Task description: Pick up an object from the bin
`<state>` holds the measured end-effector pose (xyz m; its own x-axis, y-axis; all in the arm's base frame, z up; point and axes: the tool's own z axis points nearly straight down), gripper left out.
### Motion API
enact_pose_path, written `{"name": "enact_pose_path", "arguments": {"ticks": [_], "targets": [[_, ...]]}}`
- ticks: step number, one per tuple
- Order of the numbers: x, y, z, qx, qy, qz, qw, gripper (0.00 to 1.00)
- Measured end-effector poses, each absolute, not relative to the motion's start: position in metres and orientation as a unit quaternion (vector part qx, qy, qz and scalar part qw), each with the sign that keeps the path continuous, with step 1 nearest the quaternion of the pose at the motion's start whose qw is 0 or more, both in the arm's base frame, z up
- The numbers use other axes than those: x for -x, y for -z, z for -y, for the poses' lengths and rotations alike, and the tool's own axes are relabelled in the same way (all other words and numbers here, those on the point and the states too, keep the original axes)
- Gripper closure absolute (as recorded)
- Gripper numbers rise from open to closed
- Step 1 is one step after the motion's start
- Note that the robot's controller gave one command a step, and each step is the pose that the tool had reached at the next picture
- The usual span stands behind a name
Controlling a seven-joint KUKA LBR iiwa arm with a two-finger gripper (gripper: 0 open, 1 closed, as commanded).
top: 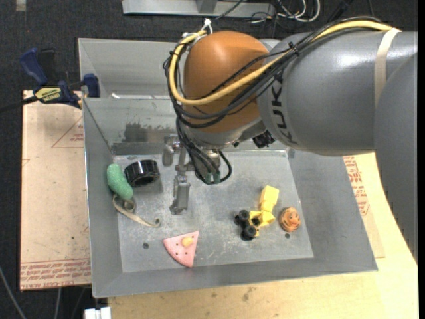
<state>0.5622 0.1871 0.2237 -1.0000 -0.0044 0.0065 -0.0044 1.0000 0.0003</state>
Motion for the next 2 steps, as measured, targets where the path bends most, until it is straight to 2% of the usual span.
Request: {"name": "enact_pose_path", "arguments": {"ticks": [1, 2], "targets": [[-0.564, -0.229, -0.186, 0.000, 0.001, 1.000, -0.001, 0.00], [-0.586, -0.172, -0.195, 0.039, 0.002, 0.999, -0.003, 0.00]]}}
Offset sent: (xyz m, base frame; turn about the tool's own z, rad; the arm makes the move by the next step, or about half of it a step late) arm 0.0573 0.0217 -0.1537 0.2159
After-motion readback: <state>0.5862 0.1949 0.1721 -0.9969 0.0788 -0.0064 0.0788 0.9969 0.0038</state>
